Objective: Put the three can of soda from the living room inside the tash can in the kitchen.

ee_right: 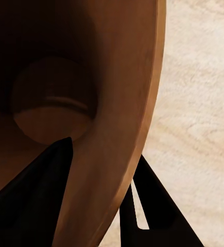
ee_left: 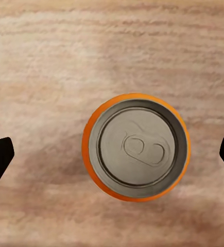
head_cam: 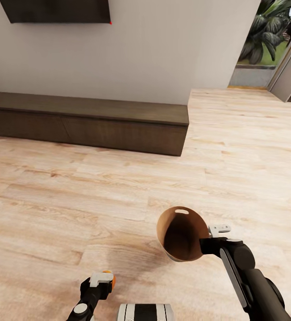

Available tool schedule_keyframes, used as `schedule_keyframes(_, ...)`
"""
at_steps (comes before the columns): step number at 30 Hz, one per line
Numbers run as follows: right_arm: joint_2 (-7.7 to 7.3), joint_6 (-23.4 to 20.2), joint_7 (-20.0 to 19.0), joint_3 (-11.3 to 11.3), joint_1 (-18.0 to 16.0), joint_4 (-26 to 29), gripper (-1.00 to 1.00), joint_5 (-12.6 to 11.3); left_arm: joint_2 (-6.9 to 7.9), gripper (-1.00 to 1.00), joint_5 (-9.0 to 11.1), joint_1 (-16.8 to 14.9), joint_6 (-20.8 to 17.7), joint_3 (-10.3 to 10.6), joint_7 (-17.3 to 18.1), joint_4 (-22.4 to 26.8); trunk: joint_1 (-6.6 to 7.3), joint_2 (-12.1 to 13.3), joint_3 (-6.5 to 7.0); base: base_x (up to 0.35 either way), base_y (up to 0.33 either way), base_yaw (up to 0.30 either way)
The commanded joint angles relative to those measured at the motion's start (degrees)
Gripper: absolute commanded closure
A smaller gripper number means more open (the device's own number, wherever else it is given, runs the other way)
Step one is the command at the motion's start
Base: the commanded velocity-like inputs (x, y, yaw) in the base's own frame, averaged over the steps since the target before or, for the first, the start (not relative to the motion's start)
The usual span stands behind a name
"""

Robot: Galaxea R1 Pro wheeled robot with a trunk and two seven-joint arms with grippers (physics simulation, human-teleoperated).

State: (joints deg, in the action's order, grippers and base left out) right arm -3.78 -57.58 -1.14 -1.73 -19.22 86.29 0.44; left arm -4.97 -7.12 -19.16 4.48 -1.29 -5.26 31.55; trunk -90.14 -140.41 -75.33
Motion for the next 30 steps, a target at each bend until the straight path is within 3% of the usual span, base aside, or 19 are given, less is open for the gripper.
schedule_keyframes(1,0.0,0.01,0.0,-0.03,-0.03,0.03,1.0,-0.79,-0.01,-1.0,0.0,0.0,0.0,0.01,0.01,0.0,0.0,-0.02,0.0,0.0,0.0,0.0)
schedule_keyframes(30,0.0,0.01,0.0,-0.04,-0.03,0.02,1.0,-0.79,-0.01,-1.0,-0.09,0.0,0.09,0.06,0.07,-0.03,0.0,-0.02,0.0,0.019,0.0,0.0)
